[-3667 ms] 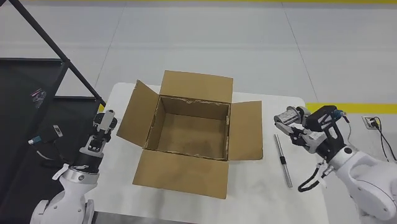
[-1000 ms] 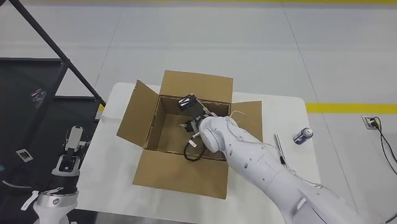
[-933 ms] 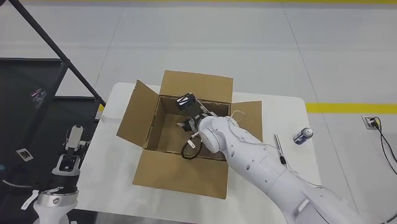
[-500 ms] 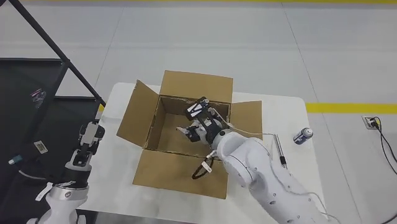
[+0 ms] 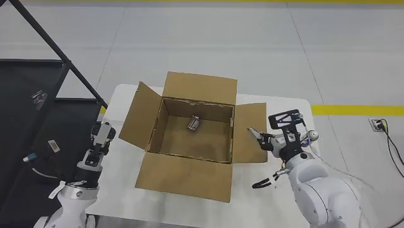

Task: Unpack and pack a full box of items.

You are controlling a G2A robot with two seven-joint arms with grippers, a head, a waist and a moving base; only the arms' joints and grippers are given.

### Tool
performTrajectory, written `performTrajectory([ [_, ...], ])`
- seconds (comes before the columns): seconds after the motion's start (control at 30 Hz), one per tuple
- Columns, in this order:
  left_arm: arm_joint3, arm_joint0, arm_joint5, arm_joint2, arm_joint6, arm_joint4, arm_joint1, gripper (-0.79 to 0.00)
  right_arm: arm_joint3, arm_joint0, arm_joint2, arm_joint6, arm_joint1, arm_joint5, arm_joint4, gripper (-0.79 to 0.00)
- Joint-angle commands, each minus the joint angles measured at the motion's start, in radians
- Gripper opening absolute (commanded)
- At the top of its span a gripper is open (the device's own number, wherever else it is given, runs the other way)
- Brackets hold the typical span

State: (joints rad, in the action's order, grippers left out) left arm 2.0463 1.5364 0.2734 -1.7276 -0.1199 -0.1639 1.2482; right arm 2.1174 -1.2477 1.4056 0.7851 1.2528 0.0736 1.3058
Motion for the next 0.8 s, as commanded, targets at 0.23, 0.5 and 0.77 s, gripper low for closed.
performTrajectory([
  [0.23,-0.021,-0.033,-0.009,0.027,-0.011,-0.004,0.001,0.000,-0.043,-0.174,0.212,0.032,-0.018,-0.070,-0.080,0.000],
  [0.5,-0.031,-0.055,-0.018,0.049,-0.030,-0.015,0.000,0.000,-0.051,-0.190,0.228,0.049,-0.019,-0.081,-0.099,0.000],
  [0.77,-0.031,-0.061,-0.024,0.057,-0.038,-0.022,0.000,0.000,-0.053,-0.191,0.226,0.047,-0.020,-0.083,-0.098,0.000],
])
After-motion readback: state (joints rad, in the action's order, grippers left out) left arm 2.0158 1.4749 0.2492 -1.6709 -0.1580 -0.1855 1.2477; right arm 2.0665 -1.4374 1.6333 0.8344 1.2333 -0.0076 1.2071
